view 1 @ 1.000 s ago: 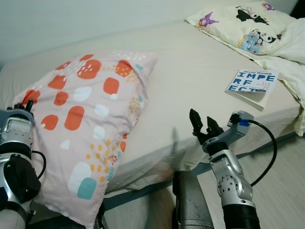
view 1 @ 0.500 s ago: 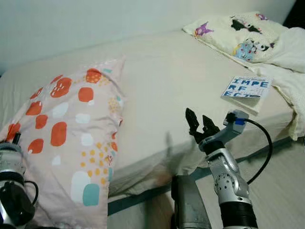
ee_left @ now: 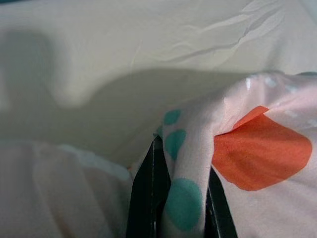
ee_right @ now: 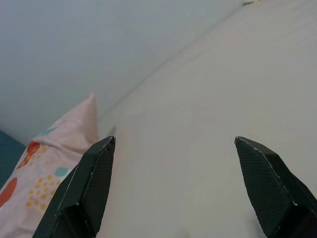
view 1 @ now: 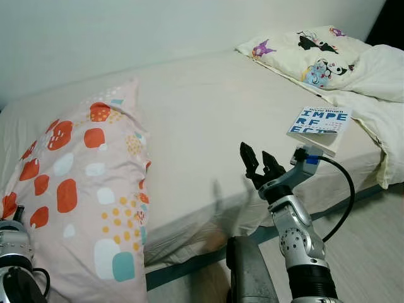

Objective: Clean up the room

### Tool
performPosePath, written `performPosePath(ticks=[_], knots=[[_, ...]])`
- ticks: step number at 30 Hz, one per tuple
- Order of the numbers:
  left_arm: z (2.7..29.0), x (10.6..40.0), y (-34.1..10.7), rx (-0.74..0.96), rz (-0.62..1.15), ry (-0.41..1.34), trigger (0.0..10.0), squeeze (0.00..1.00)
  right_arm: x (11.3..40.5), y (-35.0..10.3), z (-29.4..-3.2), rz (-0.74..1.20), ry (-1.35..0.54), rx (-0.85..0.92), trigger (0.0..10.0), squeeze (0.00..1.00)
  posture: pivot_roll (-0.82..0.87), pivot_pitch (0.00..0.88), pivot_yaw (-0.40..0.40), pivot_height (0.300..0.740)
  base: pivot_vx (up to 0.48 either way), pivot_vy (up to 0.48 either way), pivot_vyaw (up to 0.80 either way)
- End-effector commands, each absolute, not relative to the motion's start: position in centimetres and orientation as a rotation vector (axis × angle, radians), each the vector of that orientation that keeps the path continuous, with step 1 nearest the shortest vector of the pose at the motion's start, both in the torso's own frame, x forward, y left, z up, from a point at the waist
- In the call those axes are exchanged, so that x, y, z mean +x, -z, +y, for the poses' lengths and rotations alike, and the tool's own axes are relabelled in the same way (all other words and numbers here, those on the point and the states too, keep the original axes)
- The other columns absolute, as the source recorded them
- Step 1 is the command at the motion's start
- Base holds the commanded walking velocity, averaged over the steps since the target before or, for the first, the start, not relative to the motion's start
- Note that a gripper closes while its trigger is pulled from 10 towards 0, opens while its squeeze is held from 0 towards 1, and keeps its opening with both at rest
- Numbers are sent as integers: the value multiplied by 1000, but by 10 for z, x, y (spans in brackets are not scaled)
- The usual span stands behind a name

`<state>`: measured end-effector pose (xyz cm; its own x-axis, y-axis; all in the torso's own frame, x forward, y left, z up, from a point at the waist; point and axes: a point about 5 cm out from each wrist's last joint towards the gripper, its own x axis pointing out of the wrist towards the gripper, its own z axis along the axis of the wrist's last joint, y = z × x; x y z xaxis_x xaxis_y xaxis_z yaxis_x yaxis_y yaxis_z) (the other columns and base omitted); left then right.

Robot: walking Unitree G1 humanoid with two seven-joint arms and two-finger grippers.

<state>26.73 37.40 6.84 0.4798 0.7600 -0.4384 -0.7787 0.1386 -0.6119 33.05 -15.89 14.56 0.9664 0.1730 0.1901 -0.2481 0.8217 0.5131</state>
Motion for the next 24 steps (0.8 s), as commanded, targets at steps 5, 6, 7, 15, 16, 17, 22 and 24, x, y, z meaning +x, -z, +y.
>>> performPosePath(ticks=[5,6,7,15,16,17,22,24], knots=[[322,293,-50,-964,107,-856,0,0,332,-144,-151,-129,-250,557,10000,0,-97,117,41,550,0,0,0],[322,293,-50,-964,107,-856,0,0,332,-144,-151,-129,-250,557,10000,0,-97,117,41,550,0,0,0],[302,309,-54,-989,103,-713,5176,463,333,-144,-151,-128,-252,556,10000,0,-98,113,45,550,0,0,0],[200,354,-78,-1045,92,-118,10000,1000,335,-143,-154,-128,-238,546,10000,0,-111,104,59,550,0,0,0],[175,360,-86,-1053,85,34,10000,1000,336,-144,-157,-132,-229,543,10000,0,-114,104,62,550,0,0,0],[175,360,-86,-1053,85,34,10000,1000,336,-144,-157,-132,-229,543,10000,0,-114,104,62,550,0,0,0],[132,356,-103,-944,84,429,10000,1000,339,-142,-165,-119,-184,522,10000,0,-105,89,74,550,0,0,0],[130,353,-100,-879,108,474,10000,1000,340,-140,-167,-113,-175,526,10000,0,-101,76,59,550,0,0,0]])
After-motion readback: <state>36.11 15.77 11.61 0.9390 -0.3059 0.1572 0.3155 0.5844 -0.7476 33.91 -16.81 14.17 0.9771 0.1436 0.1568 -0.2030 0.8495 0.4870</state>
